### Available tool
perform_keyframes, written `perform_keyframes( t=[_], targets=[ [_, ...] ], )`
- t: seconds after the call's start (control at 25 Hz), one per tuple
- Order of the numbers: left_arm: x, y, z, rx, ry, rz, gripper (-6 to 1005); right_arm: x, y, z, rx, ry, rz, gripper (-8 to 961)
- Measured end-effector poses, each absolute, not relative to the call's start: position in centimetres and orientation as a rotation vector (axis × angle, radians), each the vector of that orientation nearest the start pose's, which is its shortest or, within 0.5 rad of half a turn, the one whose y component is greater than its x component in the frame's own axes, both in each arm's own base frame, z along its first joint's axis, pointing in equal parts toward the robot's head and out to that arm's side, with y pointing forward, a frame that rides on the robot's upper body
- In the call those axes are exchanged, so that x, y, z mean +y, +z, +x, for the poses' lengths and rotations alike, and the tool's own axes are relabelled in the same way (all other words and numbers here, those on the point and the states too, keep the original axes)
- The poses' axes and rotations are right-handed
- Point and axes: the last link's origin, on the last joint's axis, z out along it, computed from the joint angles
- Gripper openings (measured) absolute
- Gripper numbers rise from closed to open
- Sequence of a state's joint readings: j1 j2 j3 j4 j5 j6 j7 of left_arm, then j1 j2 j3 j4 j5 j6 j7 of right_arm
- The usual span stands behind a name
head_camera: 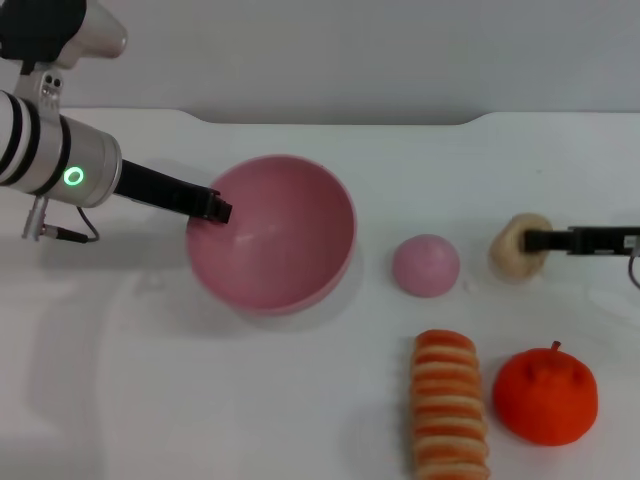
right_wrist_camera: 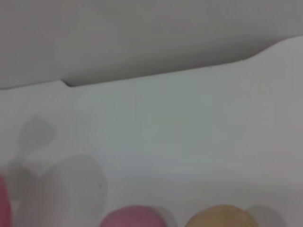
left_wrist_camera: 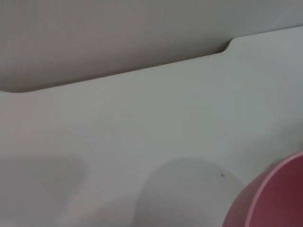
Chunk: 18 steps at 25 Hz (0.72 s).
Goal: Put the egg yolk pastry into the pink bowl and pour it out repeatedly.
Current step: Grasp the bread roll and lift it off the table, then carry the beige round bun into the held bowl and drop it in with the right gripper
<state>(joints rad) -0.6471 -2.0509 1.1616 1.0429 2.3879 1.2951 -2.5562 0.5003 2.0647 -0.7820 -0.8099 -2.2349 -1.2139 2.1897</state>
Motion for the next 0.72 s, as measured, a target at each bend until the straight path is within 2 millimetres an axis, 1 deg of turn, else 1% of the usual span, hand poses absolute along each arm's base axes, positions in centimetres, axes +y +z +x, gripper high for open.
perform_keyframes(
  t=[0.16, 0.28, 0.4, 0.52, 0.56, 0.6, 0.72],
  targets=[
    [39.2, -0.1, -21.1, -1.27, 0.053, -2.444, 1, 36.0, 4.0, 29.1, 1.408, 0.454, -2.254, 236],
    [39.1, -0.4, -21.0, -1.26, 0.07, -2.457, 1, 36.0, 5.1, 26.4, 1.3, 0.558, -2.354, 221],
    [38.9, -1.2, -20.5, -1.239, 0.102, -2.482, 1, 36.1, 5.7, 22.6, 1.138, 0.683, -2.5, 203],
    [38.8, -1.9, -20.0, -1.21, 0.134, -2.511, 0, 36.4, 5.2, 19.2, 1.006, 0.725, -2.617, 177],
    [38.6, -2.5, -19.5, -1.193, 0.153, -2.531, 0, 36.6, 4.4, 17.0, 0.918, 0.705, -2.703, 168],
    [38.6, -2.5, -19.5, -1.193, 0.153, -2.531, 0, 36.6, 4.4, 17.0, 0.918, 0.705, -2.703, 162],
    [38.7, -3.3, -18.8, -1.17, 0.171, -2.55, 0, 36.9, 2.7, 14.3, 0.82, 0.651, -2.812, 143]
  ],
)
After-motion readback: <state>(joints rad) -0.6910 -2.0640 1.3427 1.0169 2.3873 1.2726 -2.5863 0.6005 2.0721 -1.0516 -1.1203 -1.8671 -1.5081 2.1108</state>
